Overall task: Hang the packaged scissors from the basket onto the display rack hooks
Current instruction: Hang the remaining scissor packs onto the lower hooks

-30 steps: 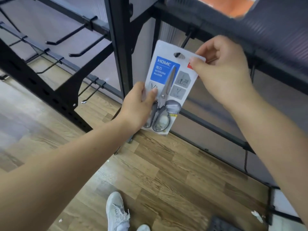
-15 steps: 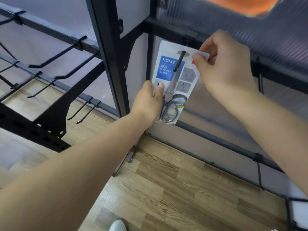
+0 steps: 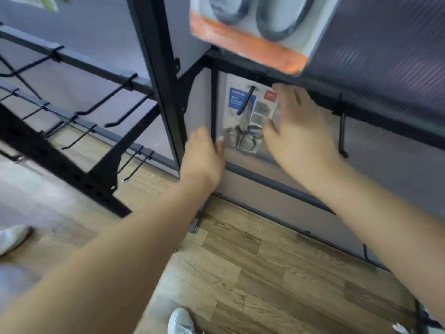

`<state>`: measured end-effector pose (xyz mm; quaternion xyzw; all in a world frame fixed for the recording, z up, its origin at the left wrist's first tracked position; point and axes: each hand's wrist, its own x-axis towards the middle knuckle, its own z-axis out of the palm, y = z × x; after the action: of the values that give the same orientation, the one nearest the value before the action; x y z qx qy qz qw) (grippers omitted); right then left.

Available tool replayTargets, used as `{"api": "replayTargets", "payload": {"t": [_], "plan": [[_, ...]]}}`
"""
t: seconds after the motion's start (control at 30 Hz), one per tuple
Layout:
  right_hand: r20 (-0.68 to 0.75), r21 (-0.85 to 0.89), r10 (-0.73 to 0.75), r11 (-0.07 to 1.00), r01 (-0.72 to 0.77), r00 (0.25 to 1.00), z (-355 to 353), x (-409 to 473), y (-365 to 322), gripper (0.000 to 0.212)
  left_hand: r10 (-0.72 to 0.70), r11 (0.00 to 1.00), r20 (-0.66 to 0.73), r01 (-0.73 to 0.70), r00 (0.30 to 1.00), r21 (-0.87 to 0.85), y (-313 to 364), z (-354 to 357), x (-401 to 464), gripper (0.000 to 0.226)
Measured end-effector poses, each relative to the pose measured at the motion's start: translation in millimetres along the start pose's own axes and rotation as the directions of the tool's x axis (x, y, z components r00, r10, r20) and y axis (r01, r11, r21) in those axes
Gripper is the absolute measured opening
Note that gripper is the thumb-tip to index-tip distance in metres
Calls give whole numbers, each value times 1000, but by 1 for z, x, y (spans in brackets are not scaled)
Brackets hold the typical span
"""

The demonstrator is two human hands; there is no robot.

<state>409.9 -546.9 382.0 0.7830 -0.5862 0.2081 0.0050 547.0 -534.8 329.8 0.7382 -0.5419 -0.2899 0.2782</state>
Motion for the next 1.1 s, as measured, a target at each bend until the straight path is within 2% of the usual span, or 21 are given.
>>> {"api": "replayTargets", "payload": {"t": [0.07,0.17,0.27,0.37,0.47,0.63,0.73,0.9,1.03,1.1], "plan": [[17,-44,2,999,-1,1000,-13,-21,-6,51,7,1000,-7,-7,1000,29,-2,-3,-30,42],[106,-99,14,995,-4,994,-44,-56,-13,52,66,995,56,-70,996,69,5,-10,-72,40],[162,-125,34,992,-14,986,-89,-88,-16,53,145,971,123,-165,982,174,27,-23,-110,46],[244,-152,91,987,-54,966,-139,-119,-18,56,205,950,171,-238,964,203,60,-36,-149,46],[215,-156,178,977,-146,960,-187,-147,-13,56,287,914,217,-335,933,229,100,-40,-183,43],[134,-183,323,937,-297,937,-258,-183,10,55,425,860,298,-484,855,162,174,-38,-231,47],[79,-238,364,911,-337,928,-298,-208,37,54,543,779,333,-611,771,141,220,-36,-257,47],[-134,-264,492,819,-510,860,-356,-274,81,48,696,593,450,-802,559,79,293,-19,-303,54],[-232,-226,620,715,-662,749,-385,-351,115,40,742,437,562,-899,366,9,332,15,-349,57],[-253,-188,688,654,-732,680,-388,-398,131,42,734,394,611,-919,297,-26,339,39,-376,56]]}}
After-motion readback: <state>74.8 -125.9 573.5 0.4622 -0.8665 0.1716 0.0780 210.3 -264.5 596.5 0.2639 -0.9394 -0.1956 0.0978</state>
